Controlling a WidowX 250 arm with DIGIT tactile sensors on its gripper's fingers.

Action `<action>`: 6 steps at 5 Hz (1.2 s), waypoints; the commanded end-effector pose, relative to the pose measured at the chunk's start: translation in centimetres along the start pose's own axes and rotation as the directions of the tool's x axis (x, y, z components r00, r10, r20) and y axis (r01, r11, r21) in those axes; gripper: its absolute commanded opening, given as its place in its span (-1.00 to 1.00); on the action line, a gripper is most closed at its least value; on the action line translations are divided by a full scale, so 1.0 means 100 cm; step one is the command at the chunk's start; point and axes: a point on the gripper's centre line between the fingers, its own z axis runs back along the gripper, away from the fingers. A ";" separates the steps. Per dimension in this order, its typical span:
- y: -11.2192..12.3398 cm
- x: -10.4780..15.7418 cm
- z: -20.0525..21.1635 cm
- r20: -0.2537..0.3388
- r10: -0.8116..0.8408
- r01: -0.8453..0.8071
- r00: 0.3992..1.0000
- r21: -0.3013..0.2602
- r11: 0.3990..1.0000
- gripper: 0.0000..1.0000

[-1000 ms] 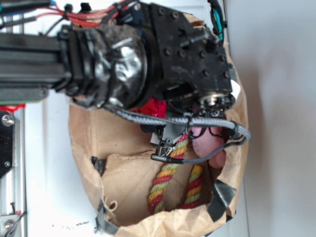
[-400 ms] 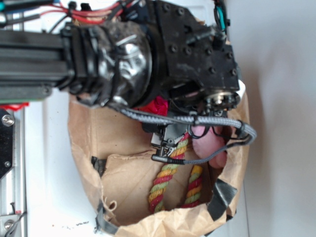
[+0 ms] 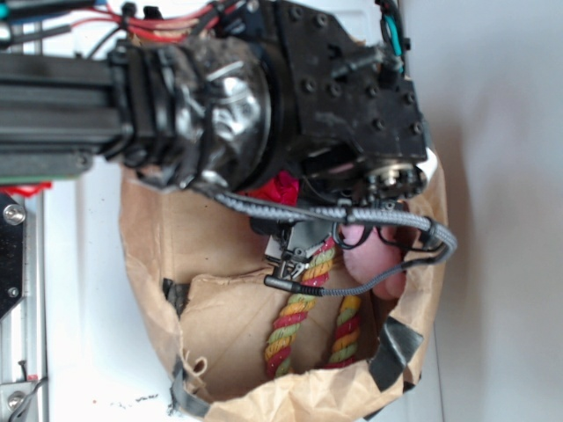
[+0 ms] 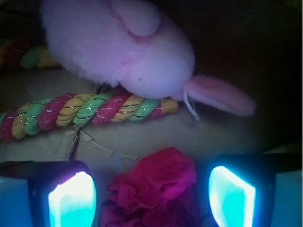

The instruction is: Grab the red paper.

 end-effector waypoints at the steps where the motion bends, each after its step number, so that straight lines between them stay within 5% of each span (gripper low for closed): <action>1: 0.004 0.011 0.018 0.060 -0.002 0.000 0.998 0.029 1.000 1.00; 6: -0.004 -0.008 -0.005 0.029 -0.022 0.021 0.999 0.040 0.999 1.00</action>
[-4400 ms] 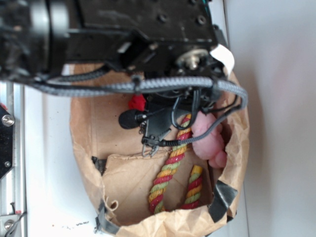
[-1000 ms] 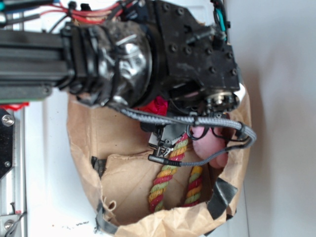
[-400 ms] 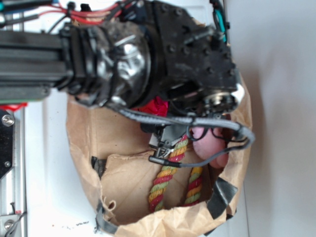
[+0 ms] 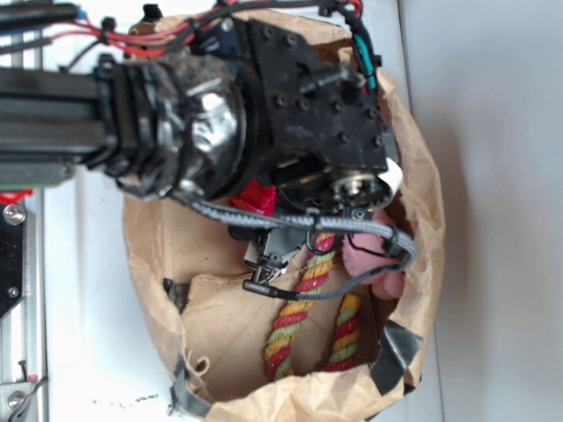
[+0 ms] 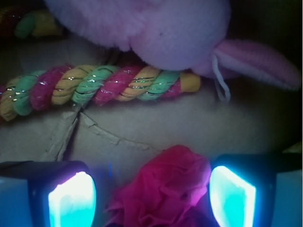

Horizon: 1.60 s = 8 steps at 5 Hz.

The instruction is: Grab the red paper.

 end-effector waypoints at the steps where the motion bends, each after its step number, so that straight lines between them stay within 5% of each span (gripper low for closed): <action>1: 0.005 0.008 0.001 0.008 0.006 -0.006 1.000 0.051 0.999 1.00; 2: 0.008 0.008 -0.008 -0.012 0.016 -0.015 1.000 0.066 0.998 1.00; 3: 0.010 0.007 -0.008 -0.009 0.034 -0.034 0.999 0.078 0.996 -1.00; 8: 0.012 0.009 0.025 0.076 0.037 -0.041 0.996 0.052 0.998 -1.00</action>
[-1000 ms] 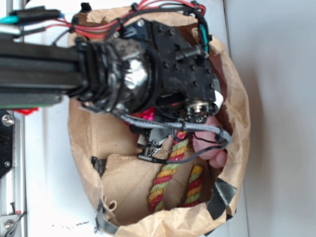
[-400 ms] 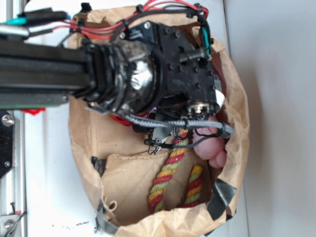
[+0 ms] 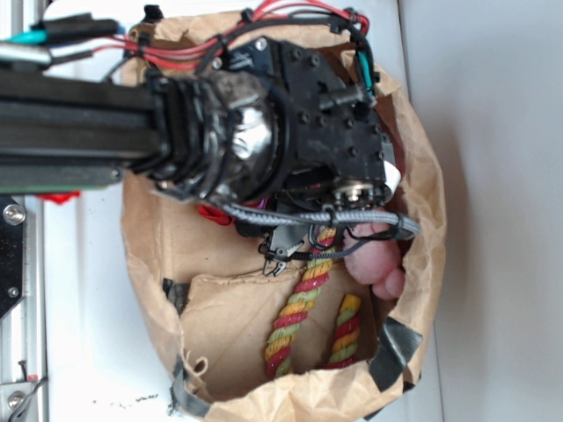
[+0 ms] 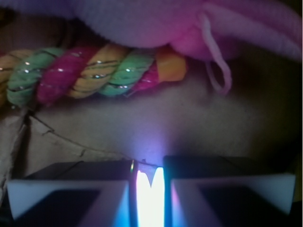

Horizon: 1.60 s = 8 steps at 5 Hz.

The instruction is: Grab the red paper.

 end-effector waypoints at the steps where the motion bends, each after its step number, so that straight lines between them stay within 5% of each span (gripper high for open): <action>1: 0.005 0.010 0.062 0.155 0.006 -0.003 0.988 -0.017 1.000 -1.00; 3: 0.009 0.001 0.069 0.159 0.015 -0.010 0.987 -0.033 0.999 -1.00; 4: 0.008 -0.007 0.057 0.122 0.013 -0.009 0.992 -0.032 0.999 1.00; 8: -0.001 -0.019 0.039 0.071 -0.013 0.015 0.997 -0.019 1.000 1.00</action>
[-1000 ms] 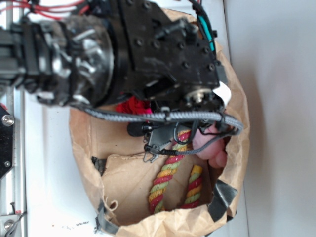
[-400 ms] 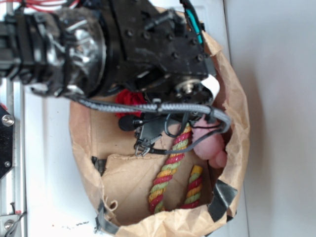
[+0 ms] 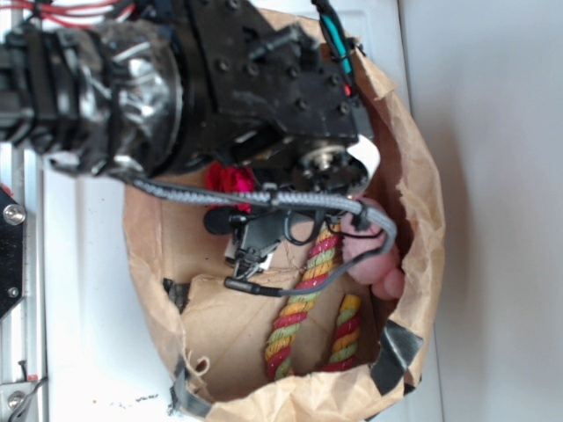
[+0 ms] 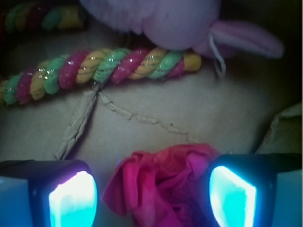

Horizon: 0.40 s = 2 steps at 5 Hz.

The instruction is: Grab the red paper.

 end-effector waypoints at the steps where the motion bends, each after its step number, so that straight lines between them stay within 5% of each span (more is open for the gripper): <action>1: -0.003 -0.002 0.001 -0.001 -0.020 0.020 1.000 0.035 0.999 1.00; 2: -0.004 -0.002 -0.006 -0.017 -0.020 0.021 1.000 0.038 0.999 1.00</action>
